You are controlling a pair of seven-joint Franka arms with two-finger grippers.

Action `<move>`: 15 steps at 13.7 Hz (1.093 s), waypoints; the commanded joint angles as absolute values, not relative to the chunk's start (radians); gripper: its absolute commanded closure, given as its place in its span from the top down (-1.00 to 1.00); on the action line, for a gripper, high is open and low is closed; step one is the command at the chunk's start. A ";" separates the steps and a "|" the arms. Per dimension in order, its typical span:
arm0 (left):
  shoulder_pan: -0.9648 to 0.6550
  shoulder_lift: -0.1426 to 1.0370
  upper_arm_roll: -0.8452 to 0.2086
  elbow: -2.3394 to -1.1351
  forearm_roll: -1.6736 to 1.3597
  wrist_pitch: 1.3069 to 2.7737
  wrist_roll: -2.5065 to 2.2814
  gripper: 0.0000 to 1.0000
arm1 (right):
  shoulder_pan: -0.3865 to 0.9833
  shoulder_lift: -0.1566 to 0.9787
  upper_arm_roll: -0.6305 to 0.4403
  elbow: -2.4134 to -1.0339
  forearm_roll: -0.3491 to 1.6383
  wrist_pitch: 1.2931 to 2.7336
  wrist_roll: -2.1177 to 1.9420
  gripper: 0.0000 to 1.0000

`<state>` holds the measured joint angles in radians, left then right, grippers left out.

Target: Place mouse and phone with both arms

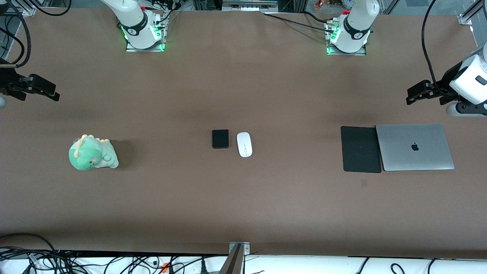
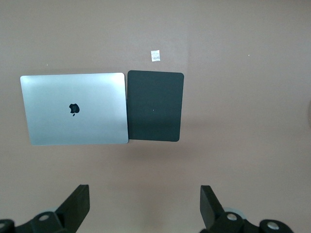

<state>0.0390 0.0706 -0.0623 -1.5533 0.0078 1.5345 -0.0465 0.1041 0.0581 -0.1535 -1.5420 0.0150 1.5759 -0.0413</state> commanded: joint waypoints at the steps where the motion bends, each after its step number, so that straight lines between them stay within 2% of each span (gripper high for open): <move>1: 0.043 0.071 -0.060 -1.548 -0.011 1.531 -0.040 1.00 | 0.104 0.063 -0.150 -1.520 0.005 1.559 -0.035 1.00; 15: 0.037 0.090 -0.064 -1.517 -0.008 1.539 -0.052 1.00 | 0.104 0.063 -0.152 -1.520 0.009 1.552 -0.034 1.00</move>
